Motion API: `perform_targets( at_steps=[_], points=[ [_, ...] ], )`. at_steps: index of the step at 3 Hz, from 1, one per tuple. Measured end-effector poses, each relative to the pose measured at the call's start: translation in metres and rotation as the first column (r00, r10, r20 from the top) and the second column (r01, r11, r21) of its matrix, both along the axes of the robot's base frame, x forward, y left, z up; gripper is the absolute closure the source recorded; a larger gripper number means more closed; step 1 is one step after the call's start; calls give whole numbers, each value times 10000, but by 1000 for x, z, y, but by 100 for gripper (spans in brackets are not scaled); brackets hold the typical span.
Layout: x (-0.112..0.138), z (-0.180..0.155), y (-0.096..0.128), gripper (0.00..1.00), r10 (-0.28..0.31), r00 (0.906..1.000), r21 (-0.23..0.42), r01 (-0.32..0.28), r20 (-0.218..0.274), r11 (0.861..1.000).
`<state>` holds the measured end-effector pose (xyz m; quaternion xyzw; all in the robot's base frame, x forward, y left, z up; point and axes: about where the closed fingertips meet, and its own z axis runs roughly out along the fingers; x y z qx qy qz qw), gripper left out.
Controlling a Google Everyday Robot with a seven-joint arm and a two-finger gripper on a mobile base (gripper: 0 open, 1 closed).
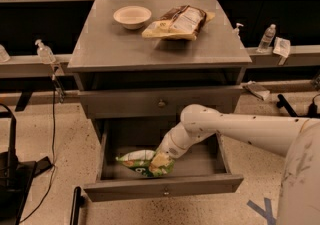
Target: Place green rice chip bag into middle drawer
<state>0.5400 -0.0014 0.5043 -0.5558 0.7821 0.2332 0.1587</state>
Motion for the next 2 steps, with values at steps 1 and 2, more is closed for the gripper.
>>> perform_targets(
  at_steps=[1, 2],
  points=[
    [3, -13, -5, 76, -282, 9986, -187, 290, 448, 9994],
    [4, -15, -4, 53, -310, 9982, -175, 319, 510, 9993]
  ],
)
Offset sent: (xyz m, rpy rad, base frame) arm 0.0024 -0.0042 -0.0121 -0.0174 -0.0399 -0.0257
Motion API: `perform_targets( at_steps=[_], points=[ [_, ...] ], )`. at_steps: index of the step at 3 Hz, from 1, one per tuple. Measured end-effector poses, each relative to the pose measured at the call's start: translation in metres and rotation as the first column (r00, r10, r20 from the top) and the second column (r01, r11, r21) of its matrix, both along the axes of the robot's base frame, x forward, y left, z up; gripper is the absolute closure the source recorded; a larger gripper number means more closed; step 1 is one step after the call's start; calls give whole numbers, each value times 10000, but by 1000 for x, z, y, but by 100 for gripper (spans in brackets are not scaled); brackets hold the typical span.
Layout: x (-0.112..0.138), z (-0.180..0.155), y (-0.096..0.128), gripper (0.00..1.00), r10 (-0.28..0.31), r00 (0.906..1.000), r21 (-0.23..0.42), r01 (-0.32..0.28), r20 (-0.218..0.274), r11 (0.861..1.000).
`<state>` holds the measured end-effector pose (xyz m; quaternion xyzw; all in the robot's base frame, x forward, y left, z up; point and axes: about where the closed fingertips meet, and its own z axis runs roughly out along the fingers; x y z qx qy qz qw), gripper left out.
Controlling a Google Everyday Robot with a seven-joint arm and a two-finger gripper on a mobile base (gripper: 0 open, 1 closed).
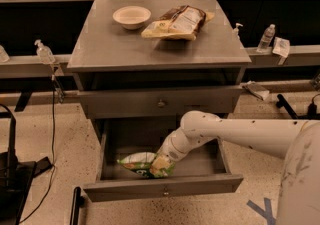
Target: Place green rice chip bag into middle drawer
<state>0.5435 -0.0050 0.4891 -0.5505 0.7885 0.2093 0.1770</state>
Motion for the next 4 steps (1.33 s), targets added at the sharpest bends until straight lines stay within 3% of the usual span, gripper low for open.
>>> perform_targets(
  at_steps=[2, 3, 4],
  points=[
    [-2, -2, 2, 6, 45, 10000, 5, -45, -53, 10000],
    [-4, -1, 2, 0, 73, 10000, 48, -73, -33, 10000],
    [-12, 18, -2, 0, 226, 9992, 525, -244, 344, 9983]
  ],
)
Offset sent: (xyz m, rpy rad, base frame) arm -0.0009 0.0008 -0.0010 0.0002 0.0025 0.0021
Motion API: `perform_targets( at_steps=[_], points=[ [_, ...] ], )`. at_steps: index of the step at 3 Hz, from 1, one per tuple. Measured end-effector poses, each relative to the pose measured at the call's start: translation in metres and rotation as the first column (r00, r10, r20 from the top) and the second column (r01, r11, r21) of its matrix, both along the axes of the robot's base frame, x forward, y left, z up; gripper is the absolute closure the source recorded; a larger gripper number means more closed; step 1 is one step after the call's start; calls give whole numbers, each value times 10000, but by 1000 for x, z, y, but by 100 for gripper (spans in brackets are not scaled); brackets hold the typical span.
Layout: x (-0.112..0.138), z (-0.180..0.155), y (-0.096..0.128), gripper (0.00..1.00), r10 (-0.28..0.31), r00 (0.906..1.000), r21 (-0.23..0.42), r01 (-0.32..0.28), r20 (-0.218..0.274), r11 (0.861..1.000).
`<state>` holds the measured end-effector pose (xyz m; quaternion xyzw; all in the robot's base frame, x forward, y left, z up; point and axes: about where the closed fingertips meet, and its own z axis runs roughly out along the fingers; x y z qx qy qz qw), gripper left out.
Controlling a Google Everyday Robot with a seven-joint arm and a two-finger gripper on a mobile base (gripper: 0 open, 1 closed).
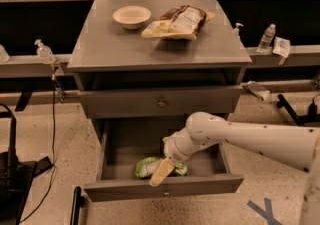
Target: Place green rice chip bag into middle drawer
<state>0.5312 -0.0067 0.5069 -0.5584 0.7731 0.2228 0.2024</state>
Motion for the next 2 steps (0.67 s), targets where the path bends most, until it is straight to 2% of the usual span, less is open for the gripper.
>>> perform_targets(
  at_steps=[1, 2],
  points=[
    [-10, 25, -11, 0, 71, 9988, 522, -95, 476, 9986],
    [-14, 36, -16, 0, 81, 9977, 723, -130, 675, 9973]
  ],
)
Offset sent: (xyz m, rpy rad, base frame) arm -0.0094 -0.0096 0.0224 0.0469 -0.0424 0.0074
